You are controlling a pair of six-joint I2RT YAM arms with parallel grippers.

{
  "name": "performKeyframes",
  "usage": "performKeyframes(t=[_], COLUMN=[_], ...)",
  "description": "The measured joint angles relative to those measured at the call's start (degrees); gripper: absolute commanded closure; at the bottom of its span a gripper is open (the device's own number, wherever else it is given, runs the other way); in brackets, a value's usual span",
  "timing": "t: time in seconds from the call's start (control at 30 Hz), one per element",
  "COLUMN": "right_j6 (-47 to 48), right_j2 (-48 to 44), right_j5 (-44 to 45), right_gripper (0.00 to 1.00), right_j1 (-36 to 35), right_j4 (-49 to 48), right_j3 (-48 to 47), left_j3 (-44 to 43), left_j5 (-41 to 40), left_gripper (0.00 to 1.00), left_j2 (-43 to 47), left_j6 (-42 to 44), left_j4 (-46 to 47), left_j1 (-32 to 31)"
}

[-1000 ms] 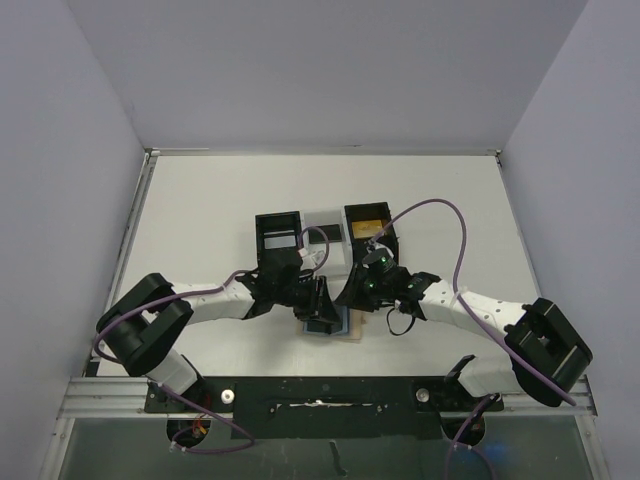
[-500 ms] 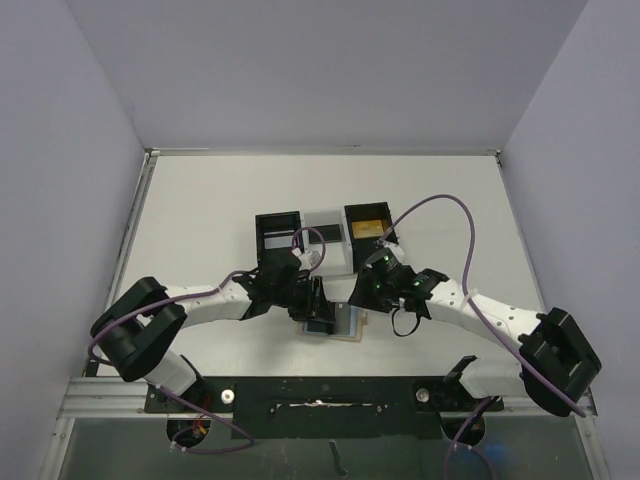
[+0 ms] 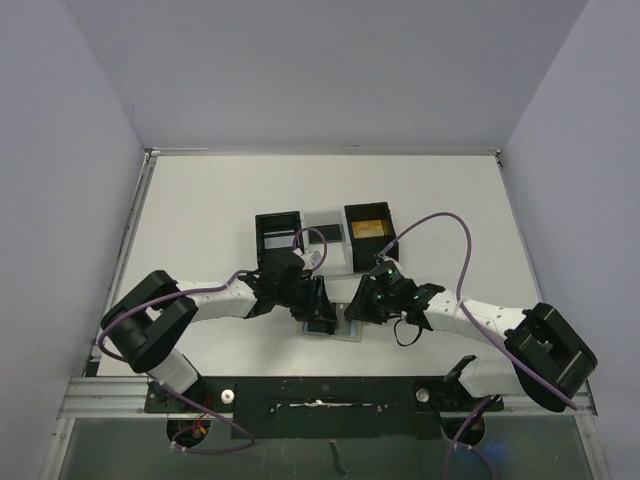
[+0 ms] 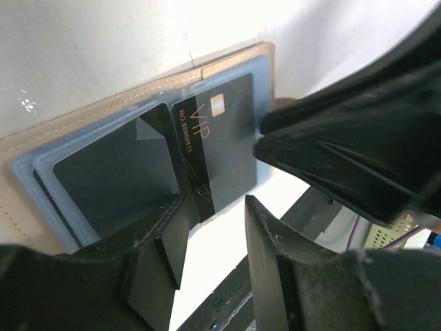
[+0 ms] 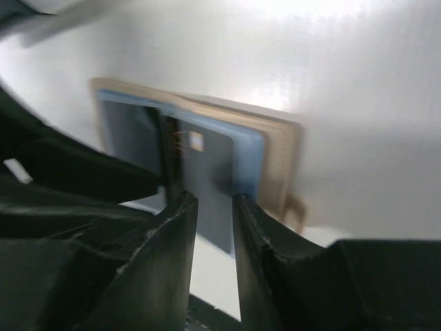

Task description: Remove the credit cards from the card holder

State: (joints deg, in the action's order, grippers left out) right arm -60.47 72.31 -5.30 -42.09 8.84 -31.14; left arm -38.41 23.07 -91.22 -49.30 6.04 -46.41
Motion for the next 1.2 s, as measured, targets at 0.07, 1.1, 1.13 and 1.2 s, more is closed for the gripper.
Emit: performKeyframes(t=[0.07, 1.1, 1.13, 1.2], right_j6=[-0.3, -5.0, -5.0, -5.0], right_j2=[2.5, 2.1, 2.1, 2.1], right_j5=[-0.5, -1.2, -1.3, -1.3], right_gripper=[0.75, 0.75, 0.75, 0.75], right_j1=[0.5, 1.9, 1.9, 1.9], right_j4=[-0.6, -6.8, -6.9, -7.0], right_j3=[1.4, 5.4, 5.4, 5.5], left_j3=[0.0, -0.2, 0.5, 1.1], left_j5=[-0.2, -2.4, -2.3, -2.0], left_gripper=[0.63, 0.75, 0.75, 0.73], left_j2=[-0.1, -5.0, -5.0, -5.0], left_j6=[-0.1, -5.4, -5.7, -6.0], left_j4=[0.3, 7.0, 7.8, 9.0], left_j1=[0.0, 0.7, 0.8, 0.8])
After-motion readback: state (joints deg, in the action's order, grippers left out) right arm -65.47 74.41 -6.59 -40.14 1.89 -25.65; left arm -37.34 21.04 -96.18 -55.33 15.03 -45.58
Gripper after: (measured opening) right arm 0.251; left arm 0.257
